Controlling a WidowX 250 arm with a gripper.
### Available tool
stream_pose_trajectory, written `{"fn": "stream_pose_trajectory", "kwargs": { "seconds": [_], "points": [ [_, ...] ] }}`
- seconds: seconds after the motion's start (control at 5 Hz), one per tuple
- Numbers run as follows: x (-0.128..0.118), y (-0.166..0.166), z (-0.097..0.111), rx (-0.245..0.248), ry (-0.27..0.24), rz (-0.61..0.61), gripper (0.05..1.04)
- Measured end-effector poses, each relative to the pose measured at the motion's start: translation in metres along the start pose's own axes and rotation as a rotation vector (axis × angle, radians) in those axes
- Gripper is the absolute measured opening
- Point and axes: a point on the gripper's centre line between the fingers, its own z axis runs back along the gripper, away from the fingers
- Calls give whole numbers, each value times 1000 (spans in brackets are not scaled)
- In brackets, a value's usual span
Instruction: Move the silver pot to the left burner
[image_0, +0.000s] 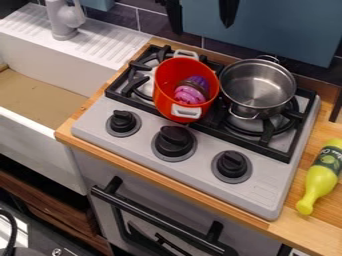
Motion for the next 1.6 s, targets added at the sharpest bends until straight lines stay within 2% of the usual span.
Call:
{"fn": "stream_pose_trajectory", "kwargs": {
  "seconds": [0.2,0.4,0.6,0.8,1.0,1.4,1.6],
  "points": [
    [-2,1,-11,20,29,-5,1003],
    [-4,-8,-14,-14,13,-124,1004],
    [-14,-21,-29,-74,4,-311,1003],
    [-22,-35,-28,-70,-36,-430,1003],
    [-34,-49,-34,-88,-60,-607,1004],
    [-60,-69,-57,-79,0,-761,1003],
    [-63,-78,-72,-66,8,-806,1003]
  ]
}}
